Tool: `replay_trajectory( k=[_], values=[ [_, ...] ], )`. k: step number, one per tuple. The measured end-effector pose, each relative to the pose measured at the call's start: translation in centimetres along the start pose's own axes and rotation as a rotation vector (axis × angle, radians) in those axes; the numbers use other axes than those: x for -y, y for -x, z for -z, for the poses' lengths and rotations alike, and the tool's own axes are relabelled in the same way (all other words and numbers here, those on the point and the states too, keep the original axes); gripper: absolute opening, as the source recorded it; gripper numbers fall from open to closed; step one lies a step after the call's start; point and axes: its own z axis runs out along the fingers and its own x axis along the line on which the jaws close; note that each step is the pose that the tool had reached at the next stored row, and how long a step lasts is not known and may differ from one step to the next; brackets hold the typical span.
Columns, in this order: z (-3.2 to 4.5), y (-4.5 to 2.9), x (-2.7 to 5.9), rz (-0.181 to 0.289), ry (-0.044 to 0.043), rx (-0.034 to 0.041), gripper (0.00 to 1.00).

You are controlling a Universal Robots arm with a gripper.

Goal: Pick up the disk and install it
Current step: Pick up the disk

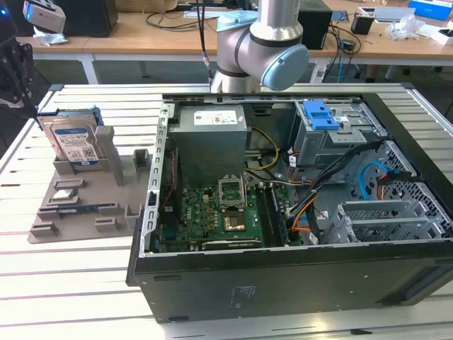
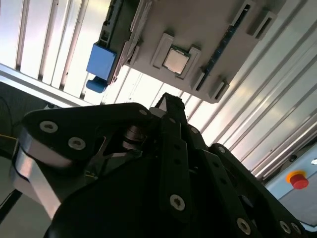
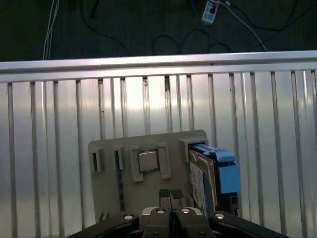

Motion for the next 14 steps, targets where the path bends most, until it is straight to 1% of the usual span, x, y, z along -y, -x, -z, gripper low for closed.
replay_trajectory(
  k=[1,2,5,8,10,11,12,13,14],
  values=[
    [0.00,0.00,0.00,0.015,0.0004,-0.0007,0.11],
    [0.00,0.00,0.00,0.041,0.0011,-0.0018,0.11],
    [0.00,0.01,0.00,0.080,0.0019,-0.0035,0.11],
    [0.01,0.01,0.00,0.080,0.0020,-0.0036,0.11],
    [0.00,0.01,0.00,0.080,0.0019,-0.0036,0.24],
    [0.00,0.01,0.00,0.080,0.0020,-0.0036,0.24],
    [0.00,0.01,0.00,0.080,0.0020,-0.0036,0.29],
    [0.00,0.01,0.00,0.080,0.0019,-0.0036,0.29],
    [0.00,0.01,0.00,0.080,0.0020,-0.0036,0.42]
  ],
)
